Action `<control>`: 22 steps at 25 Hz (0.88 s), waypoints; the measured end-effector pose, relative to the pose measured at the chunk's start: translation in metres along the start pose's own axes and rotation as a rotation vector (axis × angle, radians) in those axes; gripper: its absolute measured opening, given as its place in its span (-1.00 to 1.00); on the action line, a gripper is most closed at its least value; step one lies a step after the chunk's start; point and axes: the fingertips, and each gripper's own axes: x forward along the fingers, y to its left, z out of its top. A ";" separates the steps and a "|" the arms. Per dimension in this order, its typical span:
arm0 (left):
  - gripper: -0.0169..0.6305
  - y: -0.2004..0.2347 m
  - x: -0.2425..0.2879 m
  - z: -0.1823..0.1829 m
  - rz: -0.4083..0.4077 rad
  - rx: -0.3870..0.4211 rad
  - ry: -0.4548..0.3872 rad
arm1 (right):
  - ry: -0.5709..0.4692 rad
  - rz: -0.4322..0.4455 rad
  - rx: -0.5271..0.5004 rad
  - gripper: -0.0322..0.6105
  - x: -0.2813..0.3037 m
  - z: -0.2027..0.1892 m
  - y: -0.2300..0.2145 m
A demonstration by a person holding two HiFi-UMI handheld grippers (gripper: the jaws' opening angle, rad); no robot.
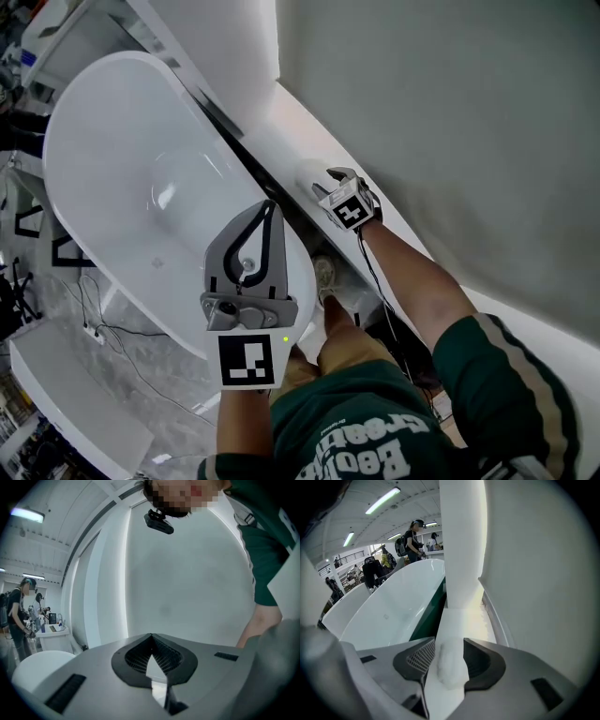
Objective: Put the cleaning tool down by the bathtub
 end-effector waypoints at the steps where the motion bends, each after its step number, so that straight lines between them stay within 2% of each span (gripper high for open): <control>1: -0.94 -0.001 -0.003 0.007 -0.004 0.003 -0.010 | -0.021 -0.007 0.003 -0.29 -0.008 0.007 0.001; 4: -0.94 -0.003 -0.006 0.024 -0.026 0.017 -0.046 | -0.109 -0.032 -0.021 -0.29 -0.033 0.036 -0.001; 10: -0.94 -0.029 -0.039 0.074 -0.063 0.025 -0.068 | -0.177 -0.058 -0.026 -0.29 -0.114 0.058 0.014; 12: -0.94 -0.035 -0.051 0.084 -0.081 0.034 -0.075 | -0.211 -0.068 -0.034 -0.29 -0.134 0.069 0.024; 17: -0.94 -0.039 -0.067 0.102 -0.105 -0.006 -0.083 | -0.325 -0.084 -0.059 -0.29 -0.179 0.107 0.044; 22: -0.94 -0.041 -0.082 0.120 -0.135 0.022 -0.122 | -0.415 -0.107 -0.058 -0.29 -0.225 0.131 0.065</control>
